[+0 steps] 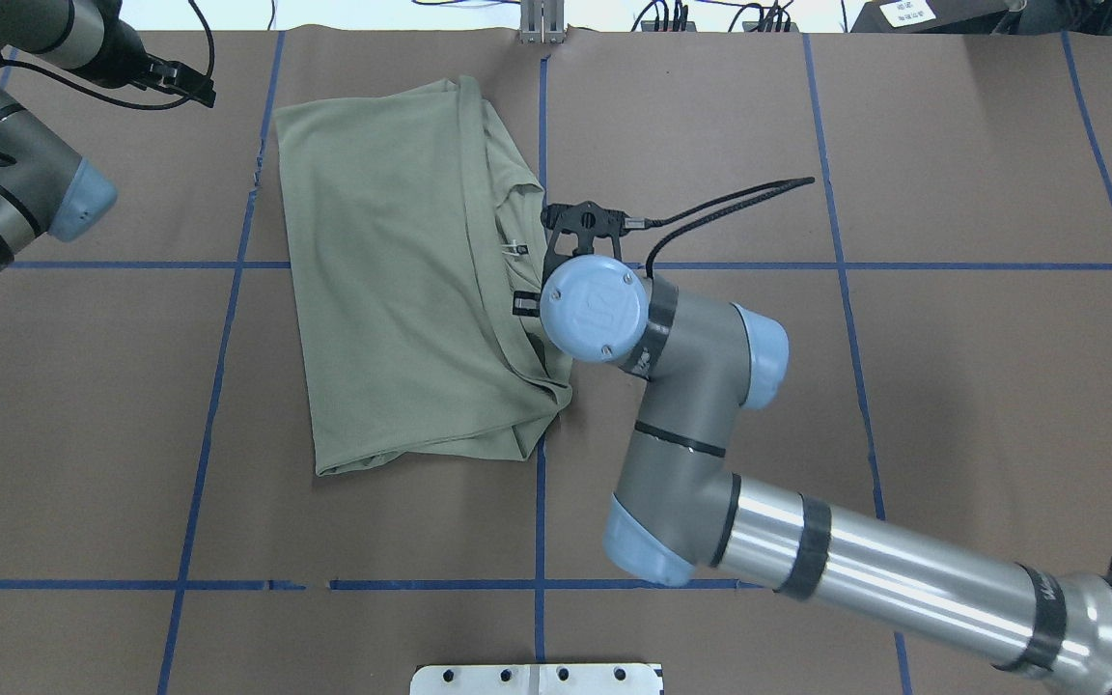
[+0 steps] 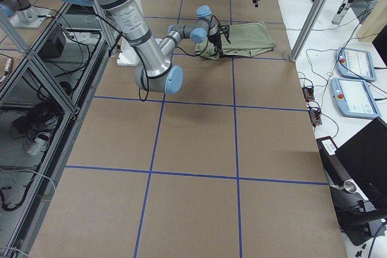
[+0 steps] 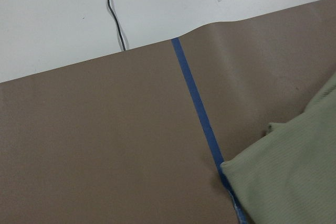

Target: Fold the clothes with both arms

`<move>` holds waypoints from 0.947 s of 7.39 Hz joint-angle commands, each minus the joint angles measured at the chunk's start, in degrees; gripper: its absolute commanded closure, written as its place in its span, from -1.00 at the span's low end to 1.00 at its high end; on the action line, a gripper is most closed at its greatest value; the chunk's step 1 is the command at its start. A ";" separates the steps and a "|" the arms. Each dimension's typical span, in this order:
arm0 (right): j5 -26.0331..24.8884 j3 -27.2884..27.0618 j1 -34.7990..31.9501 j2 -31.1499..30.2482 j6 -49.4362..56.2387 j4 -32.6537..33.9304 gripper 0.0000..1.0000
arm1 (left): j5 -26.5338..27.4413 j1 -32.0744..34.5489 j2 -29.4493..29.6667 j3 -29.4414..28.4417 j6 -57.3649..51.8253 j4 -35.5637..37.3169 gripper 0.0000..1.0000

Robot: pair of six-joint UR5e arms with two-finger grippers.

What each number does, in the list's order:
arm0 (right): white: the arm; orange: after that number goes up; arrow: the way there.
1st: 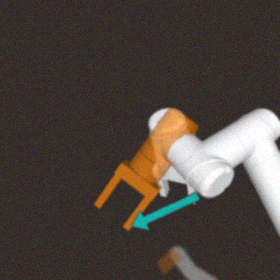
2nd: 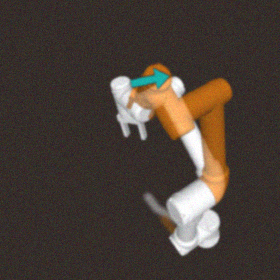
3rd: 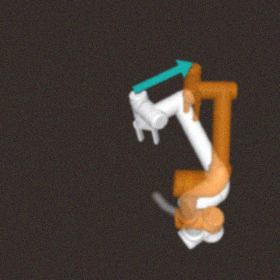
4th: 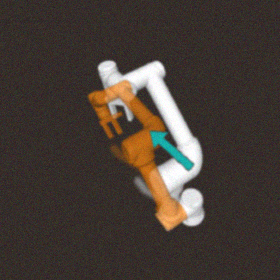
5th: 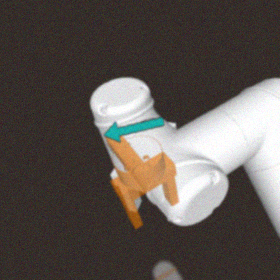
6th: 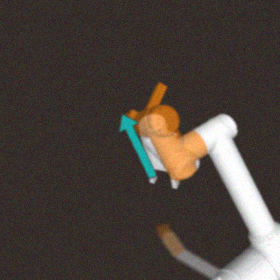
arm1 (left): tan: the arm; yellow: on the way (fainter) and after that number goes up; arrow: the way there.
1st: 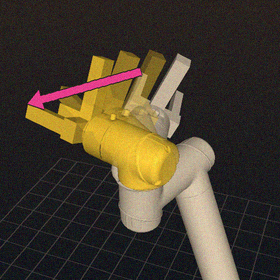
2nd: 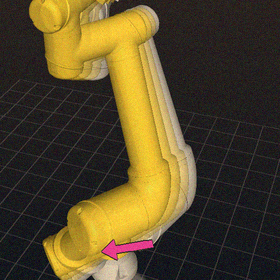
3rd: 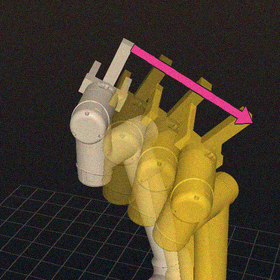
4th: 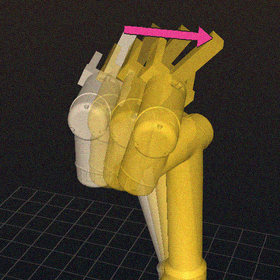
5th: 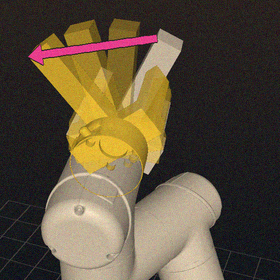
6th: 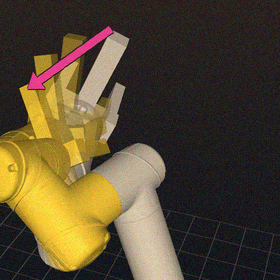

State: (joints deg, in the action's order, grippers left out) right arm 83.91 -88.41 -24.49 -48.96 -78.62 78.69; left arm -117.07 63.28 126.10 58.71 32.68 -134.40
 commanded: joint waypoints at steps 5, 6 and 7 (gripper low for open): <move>-9.12 -18.72 6.65 -17.83 -2.94 7.44 0.04 | 0.00 0.00 -0.06 0.00 0.02 -0.33 -1.00; -9.20 -18.64 7.00 -17.66 -3.98 7.44 -0.99 | -0.09 0.00 -0.06 0.00 0.02 -0.33 -1.00; -8.07 -18.38 7.09 -16.70 -3.65 7.88 -1.00 | -0.09 0.00 -0.06 0.00 0.11 -0.33 -1.00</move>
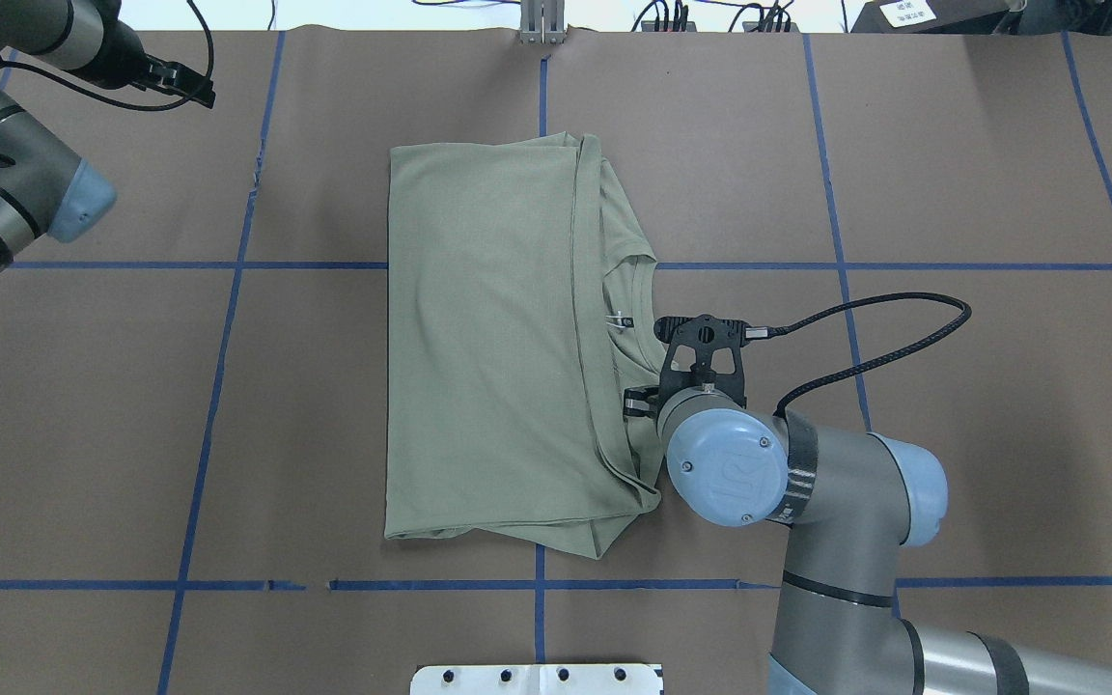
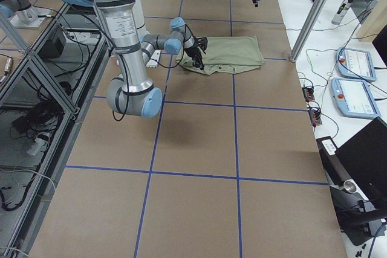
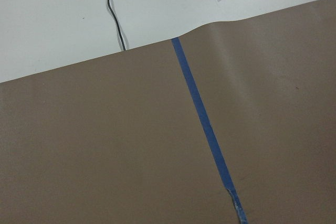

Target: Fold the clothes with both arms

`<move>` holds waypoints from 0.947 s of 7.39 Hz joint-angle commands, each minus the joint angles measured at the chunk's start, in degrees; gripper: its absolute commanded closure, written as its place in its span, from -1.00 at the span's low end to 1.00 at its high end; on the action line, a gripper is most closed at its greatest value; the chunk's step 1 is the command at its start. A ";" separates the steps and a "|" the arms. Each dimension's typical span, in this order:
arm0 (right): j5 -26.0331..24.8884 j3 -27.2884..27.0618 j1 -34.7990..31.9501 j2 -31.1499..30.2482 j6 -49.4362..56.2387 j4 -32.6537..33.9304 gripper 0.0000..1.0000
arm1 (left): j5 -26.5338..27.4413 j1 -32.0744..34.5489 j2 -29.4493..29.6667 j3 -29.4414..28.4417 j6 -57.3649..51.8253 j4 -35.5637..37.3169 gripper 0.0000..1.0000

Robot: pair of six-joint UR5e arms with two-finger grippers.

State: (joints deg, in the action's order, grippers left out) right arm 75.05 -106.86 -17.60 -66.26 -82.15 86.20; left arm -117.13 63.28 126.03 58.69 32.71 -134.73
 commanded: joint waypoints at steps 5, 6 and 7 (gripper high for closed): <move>24.58 5.76 -5.34 12.54 15.58 8.97 -1.00 | -0.03 0.00 -0.09 0.19 0.07 0.00 -1.00; 24.70 7.70 -5.07 12.99 20.57 9.07 -1.00 | -0.03 0.00 0.00 0.19 0.07 0.00 -1.00; 24.70 8.76 -4.81 12.82 23.15 9.16 -1.00 | 0.06 0.00 -0.09 0.19 -0.02 0.00 -1.00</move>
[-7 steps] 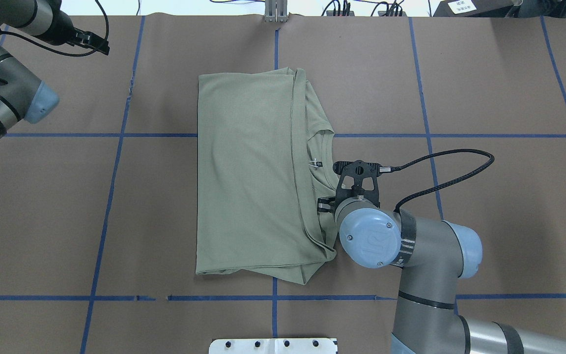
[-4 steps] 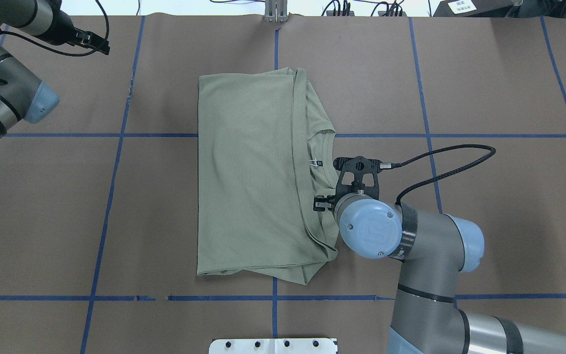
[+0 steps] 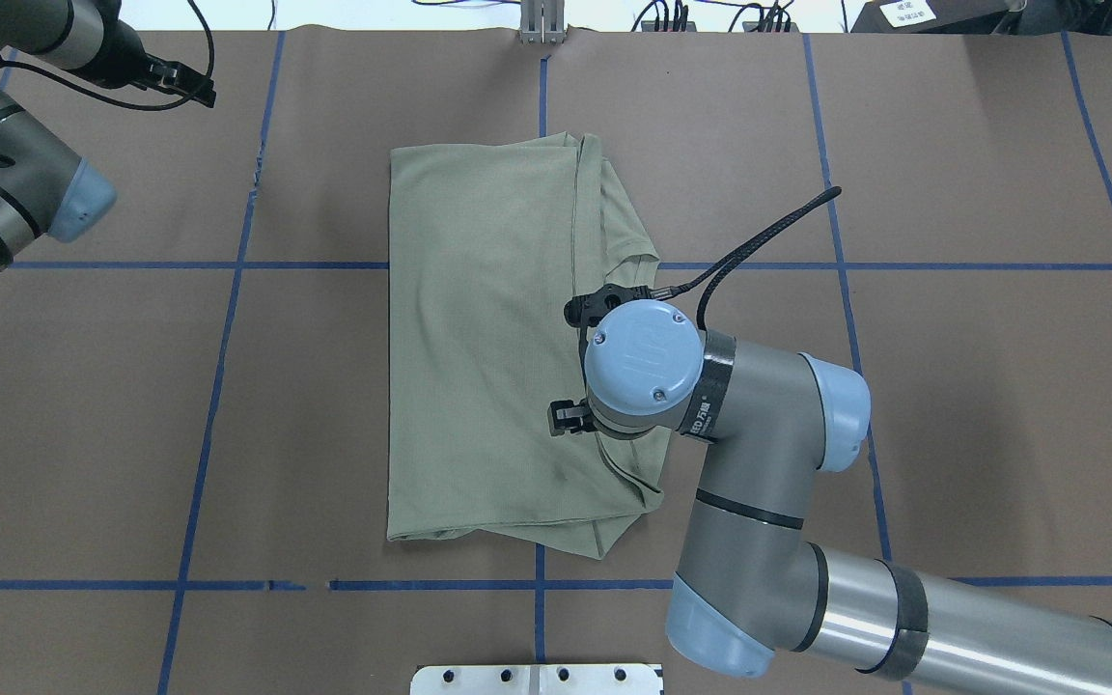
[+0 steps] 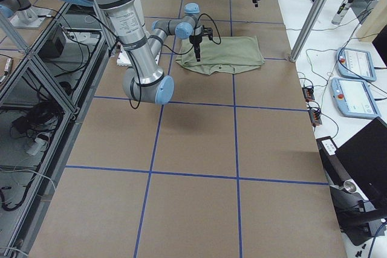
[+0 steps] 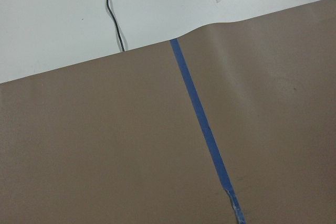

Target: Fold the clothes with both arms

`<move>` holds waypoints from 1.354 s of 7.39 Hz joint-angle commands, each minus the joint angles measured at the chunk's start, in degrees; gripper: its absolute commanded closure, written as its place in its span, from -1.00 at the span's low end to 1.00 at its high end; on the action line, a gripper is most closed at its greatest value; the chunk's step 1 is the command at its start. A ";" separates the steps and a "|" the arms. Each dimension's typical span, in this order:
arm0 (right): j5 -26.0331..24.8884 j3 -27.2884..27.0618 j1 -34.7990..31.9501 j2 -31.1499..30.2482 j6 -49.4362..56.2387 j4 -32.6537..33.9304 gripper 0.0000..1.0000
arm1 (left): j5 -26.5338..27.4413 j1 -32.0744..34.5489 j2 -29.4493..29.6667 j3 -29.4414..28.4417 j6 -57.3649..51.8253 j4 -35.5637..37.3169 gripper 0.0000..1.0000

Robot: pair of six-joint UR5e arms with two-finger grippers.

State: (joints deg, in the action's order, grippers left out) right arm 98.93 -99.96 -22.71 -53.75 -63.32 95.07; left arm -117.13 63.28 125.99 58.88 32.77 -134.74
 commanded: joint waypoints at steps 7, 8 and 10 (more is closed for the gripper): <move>0.21 3.64 2.06 -0.30 6.80 2.90 -0.97 | -0.03 0.00 -0.30 0.00 -0.16 -0.09 -1.00; -0.05 3.29 1.89 -0.39 8.37 5.45 -0.97 | -0.03 0.00 -0.39 0.00 -0.16 0.00 -1.00; -0.49 1.98 0.75 -1.44 8.65 10.63 -0.98 | 0.06 0.00 -0.39 0.09 -0.16 0.00 -1.00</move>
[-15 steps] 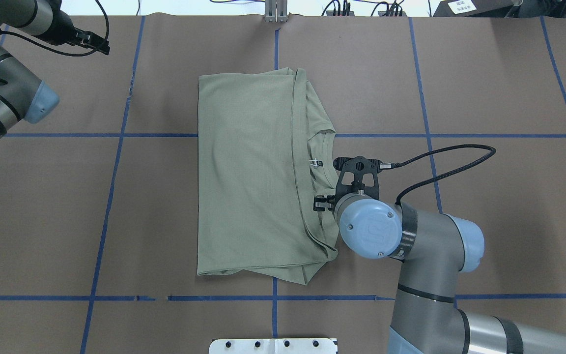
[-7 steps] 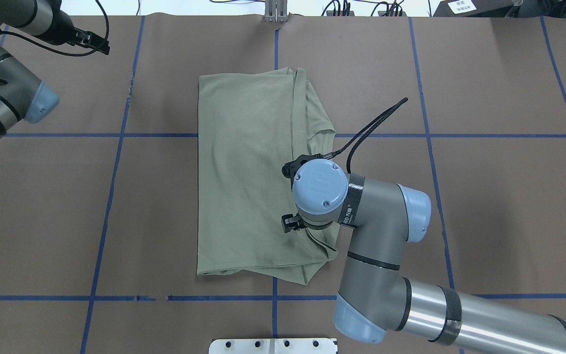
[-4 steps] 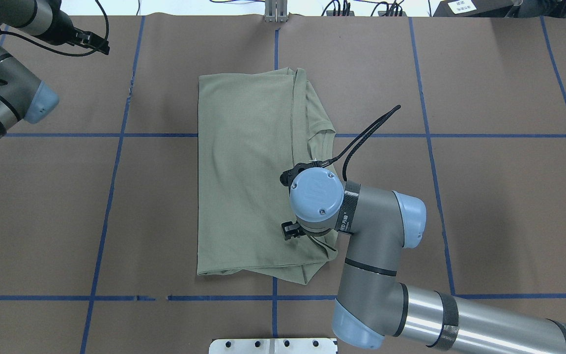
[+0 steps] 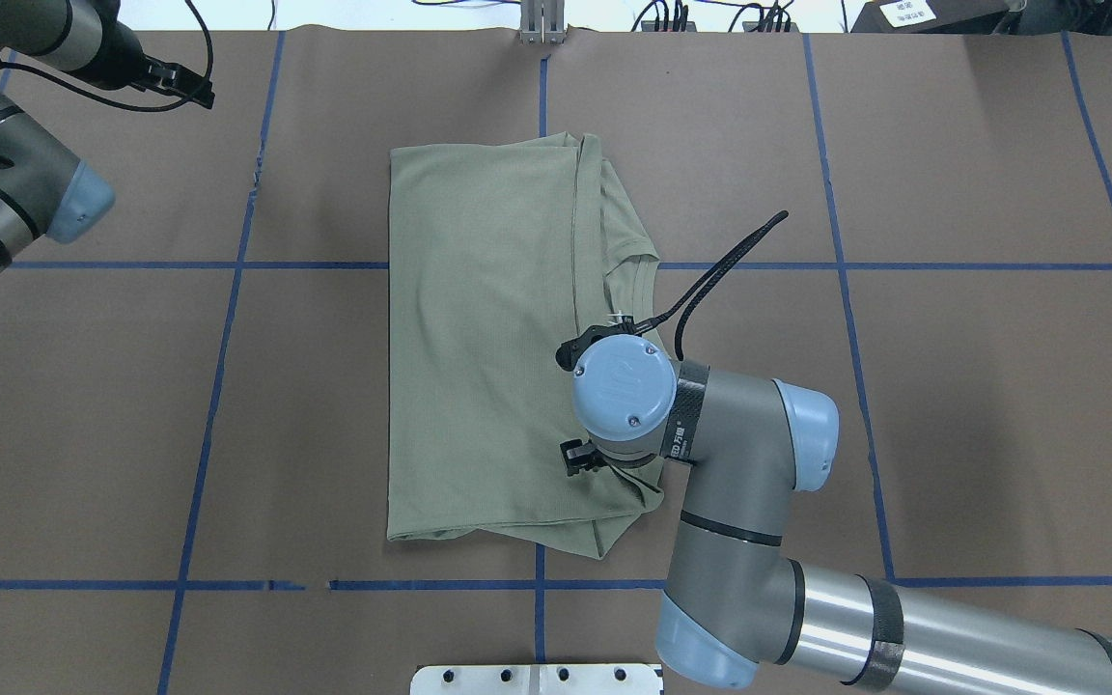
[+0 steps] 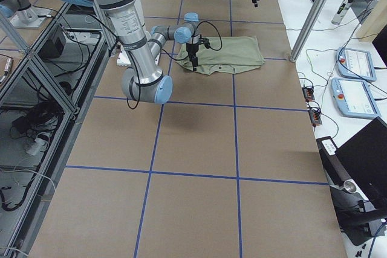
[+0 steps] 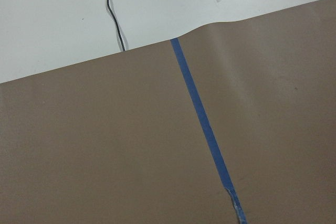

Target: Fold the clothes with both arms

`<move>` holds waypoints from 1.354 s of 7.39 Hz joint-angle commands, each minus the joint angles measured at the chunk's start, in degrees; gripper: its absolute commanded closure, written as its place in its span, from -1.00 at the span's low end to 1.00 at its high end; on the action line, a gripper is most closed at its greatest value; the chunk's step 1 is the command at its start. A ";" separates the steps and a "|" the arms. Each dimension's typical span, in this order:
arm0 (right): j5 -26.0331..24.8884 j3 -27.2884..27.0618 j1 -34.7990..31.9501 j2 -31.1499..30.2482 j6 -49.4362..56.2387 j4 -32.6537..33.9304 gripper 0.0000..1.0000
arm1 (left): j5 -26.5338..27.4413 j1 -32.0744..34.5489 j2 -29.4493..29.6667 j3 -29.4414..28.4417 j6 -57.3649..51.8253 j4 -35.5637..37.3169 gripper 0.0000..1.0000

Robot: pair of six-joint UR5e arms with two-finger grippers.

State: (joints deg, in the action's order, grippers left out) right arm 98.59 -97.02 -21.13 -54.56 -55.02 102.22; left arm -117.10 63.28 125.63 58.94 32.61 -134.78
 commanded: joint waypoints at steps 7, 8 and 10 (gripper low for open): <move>-0.68 -4.45 -4.10 -3.03 -3.76 -7.91 -1.00 | -0.06 -0.09 0.05 0.12 0.08 0.05 -1.00; -0.68 2.73 -4.10 1.86 -4.57 -12.87 -1.00 | -0.06 -0.09 0.05 0.13 0.08 -0.04 -1.00; -0.68 7.63 -4.10 4.99 -4.57 -14.32 -0.73 | -0.06 -0.09 0.05 0.04 0.08 0.05 -1.00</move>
State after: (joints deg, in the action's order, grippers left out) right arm 97.91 -92.30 -25.19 -51.36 -59.42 89.63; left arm -117.16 63.19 125.68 59.04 32.69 -134.76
